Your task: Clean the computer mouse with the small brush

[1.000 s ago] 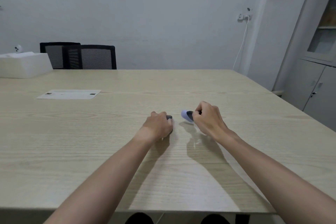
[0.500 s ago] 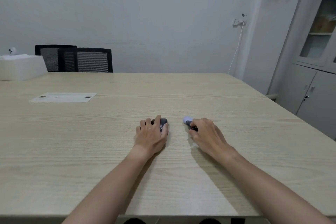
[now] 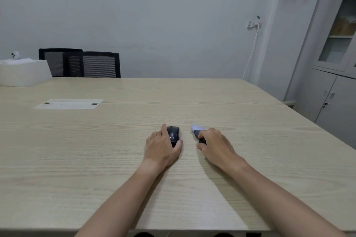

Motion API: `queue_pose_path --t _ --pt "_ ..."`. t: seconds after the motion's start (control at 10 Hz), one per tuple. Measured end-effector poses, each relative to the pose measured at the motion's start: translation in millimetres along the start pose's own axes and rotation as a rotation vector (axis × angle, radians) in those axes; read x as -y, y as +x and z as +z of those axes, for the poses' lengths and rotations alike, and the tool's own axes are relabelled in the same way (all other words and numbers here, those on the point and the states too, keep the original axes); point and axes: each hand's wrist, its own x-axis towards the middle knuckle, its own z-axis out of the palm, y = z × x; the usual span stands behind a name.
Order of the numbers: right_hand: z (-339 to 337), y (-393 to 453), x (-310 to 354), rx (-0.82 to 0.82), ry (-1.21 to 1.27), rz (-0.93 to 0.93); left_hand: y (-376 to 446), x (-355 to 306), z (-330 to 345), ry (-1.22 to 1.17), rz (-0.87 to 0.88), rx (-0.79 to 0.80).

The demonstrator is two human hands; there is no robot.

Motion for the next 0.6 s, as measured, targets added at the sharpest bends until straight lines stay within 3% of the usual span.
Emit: queue_pose_path --t 0.4,0.5,0.6 --pt "-9.9 -6.9 13.2 -0.051 0.040 -0.016 1.2 6.4 4.0 -0.089 -0.060 0.033" --pt "-36.4 -25.1 23.6 -0.129 0.144 -0.034 -4.2 8.3 2.2 -0.036 -0.029 0.020" --pt "-80.2 -63.7 35.9 -0.367 0.361 -0.121 -6.6 16.3 5.7 0.085 -0.057 0.059"
